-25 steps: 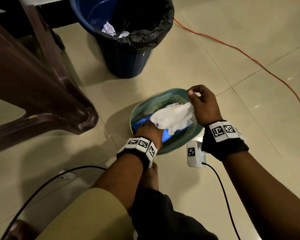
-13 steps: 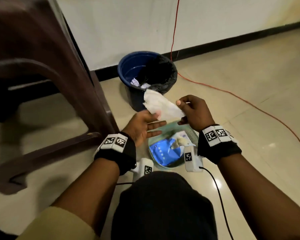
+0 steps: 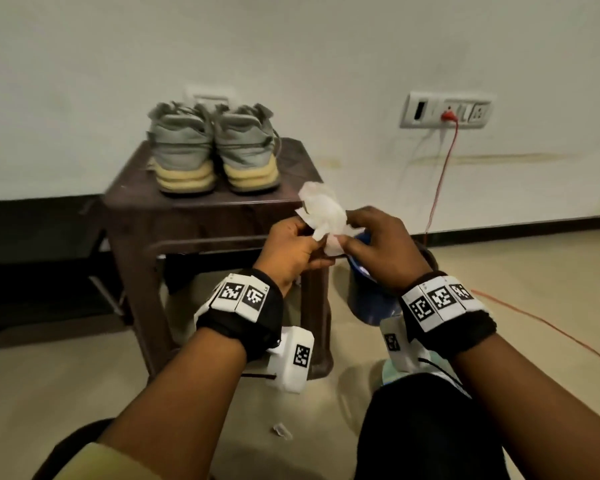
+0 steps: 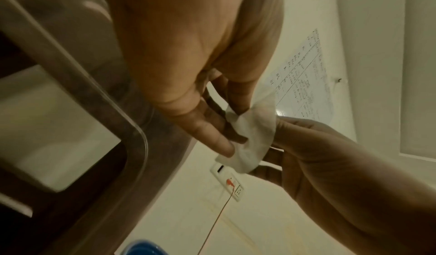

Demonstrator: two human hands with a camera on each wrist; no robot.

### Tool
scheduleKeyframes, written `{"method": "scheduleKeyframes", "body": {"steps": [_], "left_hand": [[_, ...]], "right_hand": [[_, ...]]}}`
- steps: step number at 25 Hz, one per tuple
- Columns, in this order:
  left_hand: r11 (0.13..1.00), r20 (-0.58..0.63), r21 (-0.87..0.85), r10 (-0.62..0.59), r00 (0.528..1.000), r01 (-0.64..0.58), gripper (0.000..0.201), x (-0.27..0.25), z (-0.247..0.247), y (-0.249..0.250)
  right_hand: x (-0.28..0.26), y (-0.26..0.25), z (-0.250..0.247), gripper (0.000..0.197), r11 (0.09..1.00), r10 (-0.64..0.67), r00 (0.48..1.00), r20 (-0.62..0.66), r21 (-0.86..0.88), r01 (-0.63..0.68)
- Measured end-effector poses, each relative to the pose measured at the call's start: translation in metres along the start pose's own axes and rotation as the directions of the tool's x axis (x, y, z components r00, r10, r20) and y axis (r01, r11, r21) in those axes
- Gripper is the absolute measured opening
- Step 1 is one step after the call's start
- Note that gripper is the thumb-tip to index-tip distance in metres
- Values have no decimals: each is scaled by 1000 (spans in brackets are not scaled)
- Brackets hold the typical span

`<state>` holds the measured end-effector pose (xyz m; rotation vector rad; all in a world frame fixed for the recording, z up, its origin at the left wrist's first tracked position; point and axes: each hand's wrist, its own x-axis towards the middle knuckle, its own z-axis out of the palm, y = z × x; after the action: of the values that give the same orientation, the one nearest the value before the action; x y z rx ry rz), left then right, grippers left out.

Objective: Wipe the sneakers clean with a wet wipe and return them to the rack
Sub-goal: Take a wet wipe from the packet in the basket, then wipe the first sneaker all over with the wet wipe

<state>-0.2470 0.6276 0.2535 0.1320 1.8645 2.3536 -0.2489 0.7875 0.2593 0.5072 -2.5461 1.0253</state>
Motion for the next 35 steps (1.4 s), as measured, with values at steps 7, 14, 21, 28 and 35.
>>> {"method": "scheduleKeyframes", "body": {"steps": [7, 14, 21, 28, 35], "left_hand": [[983, -218, 66, 182, 959, -172, 24, -23, -56, 65], [557, -126, 768, 614, 779, -315, 27, -16, -90, 104], [9, 89, 993, 609, 788, -120, 40, 28, -72, 105], [-268, 91, 959, 588, 804, 87, 49, 71, -44, 100], [-254, -123, 919, 543, 831, 302, 60, 103, -36, 100]], "right_hand": [[42, -84, 16, 17, 981, -137, 985, -104, 126, 149], [67, -96, 34, 17, 966, 51, 967, -248, 259, 16], [84, -70, 52, 24, 910, 177, 944, -277, 411, -50], [102, -32, 55, 14, 885, 320, 907, -275, 427, -183], [104, -30, 45, 14, 891, 306, 904, -298, 424, -162]]}}
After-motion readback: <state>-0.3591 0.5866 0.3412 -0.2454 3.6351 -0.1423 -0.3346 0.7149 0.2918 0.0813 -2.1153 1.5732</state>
